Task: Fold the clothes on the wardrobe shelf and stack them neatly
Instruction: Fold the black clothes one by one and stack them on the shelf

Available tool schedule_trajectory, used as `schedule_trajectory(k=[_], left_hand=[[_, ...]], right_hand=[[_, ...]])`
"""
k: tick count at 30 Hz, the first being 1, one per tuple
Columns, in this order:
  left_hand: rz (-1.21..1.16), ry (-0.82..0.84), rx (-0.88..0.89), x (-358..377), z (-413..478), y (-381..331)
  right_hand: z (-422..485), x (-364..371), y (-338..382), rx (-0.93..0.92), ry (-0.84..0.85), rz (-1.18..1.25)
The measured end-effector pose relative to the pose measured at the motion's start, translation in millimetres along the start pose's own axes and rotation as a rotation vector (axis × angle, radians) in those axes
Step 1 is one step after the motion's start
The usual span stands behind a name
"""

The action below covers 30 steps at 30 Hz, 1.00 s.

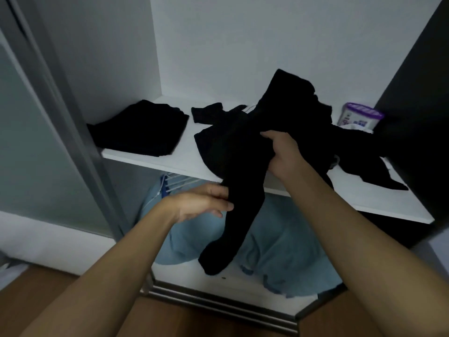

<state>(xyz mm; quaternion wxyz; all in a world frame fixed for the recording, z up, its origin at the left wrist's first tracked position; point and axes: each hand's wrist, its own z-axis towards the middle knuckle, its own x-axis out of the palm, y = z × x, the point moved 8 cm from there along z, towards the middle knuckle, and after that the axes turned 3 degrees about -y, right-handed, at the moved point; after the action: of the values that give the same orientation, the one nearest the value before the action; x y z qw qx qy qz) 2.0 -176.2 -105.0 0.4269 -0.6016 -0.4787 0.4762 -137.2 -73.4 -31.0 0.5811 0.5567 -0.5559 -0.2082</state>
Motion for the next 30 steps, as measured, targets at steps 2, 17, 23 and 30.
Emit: schedule_trajectory(k=[2, 17, 23, 30], left_hand=[[-0.322, -0.004, -0.065, -12, -15, 18], [-0.787, -0.364, -0.36, 35, -66, 92], [-0.625, -0.213, -0.32, 72, -111, 81], [-0.433, -0.255, -0.37, 120, -135, 78]], right_hand=[[-27, 11, -17, 0.01, 0.012, 0.061], [-222, -127, -241, 0.448, -0.215, -0.737], [-240, -140, -162, -0.105, -0.361, -1.076], [-269, -127, -150, -0.127, -0.129, -0.677]])
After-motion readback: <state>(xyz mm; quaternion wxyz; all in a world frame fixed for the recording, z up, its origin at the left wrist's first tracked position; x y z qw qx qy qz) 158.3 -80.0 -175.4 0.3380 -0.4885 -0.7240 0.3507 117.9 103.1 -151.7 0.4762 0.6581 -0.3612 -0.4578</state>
